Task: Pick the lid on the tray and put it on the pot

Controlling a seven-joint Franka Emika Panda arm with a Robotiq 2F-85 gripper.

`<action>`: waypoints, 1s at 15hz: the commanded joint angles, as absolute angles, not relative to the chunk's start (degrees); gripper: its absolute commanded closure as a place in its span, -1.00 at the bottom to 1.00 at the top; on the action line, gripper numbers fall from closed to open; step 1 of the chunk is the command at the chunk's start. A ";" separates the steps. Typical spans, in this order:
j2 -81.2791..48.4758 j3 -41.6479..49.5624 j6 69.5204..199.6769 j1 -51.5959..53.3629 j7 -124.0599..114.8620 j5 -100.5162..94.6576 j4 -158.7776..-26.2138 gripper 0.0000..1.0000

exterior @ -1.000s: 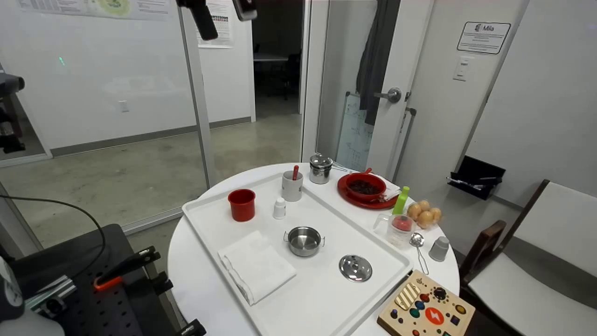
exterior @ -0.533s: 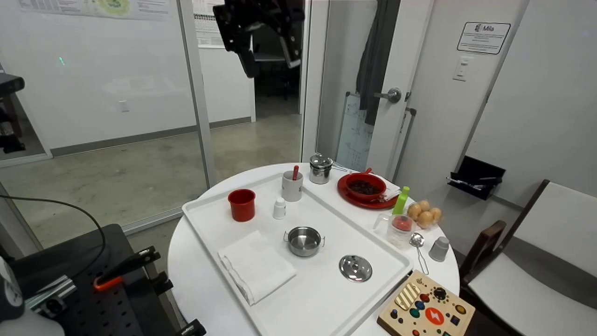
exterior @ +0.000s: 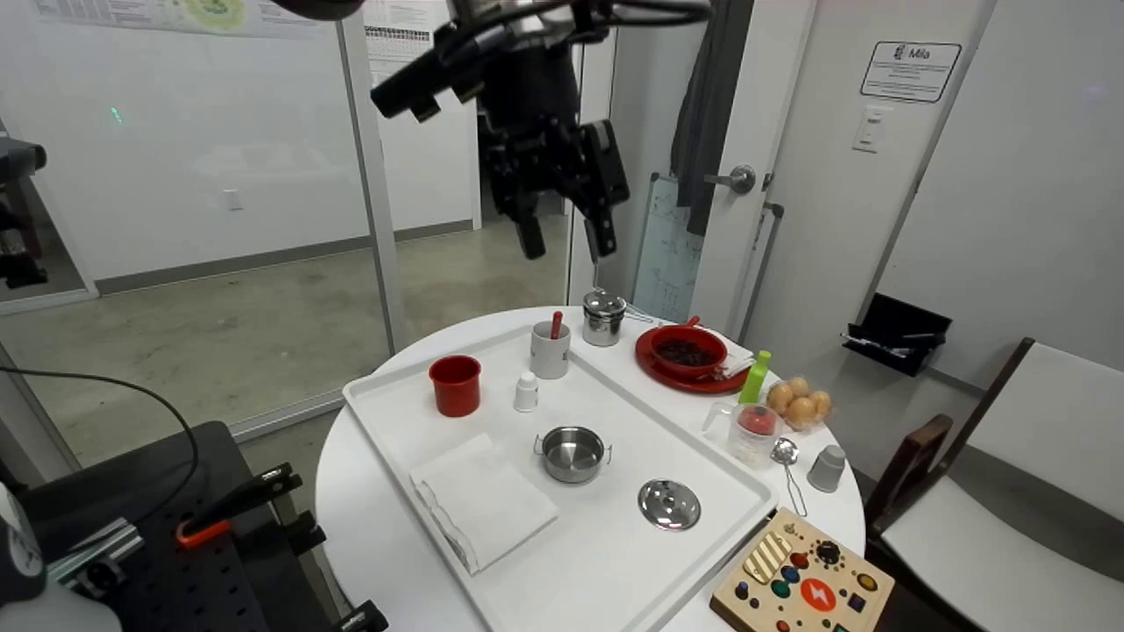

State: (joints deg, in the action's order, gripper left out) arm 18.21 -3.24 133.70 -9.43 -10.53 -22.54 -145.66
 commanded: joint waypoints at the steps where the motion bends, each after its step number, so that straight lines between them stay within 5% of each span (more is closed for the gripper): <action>1: 7.83 -3.84 131.97 -9.66 -16.29 -26.80 -139.37 -1.00; 9: 10.18 -1.87 134.85 -7.94 -16.36 -29.15 -142.60 -1.00; 15: 0.22 -1.10 134.68 -7.76 -17.30 -34.14 -137.10 -1.00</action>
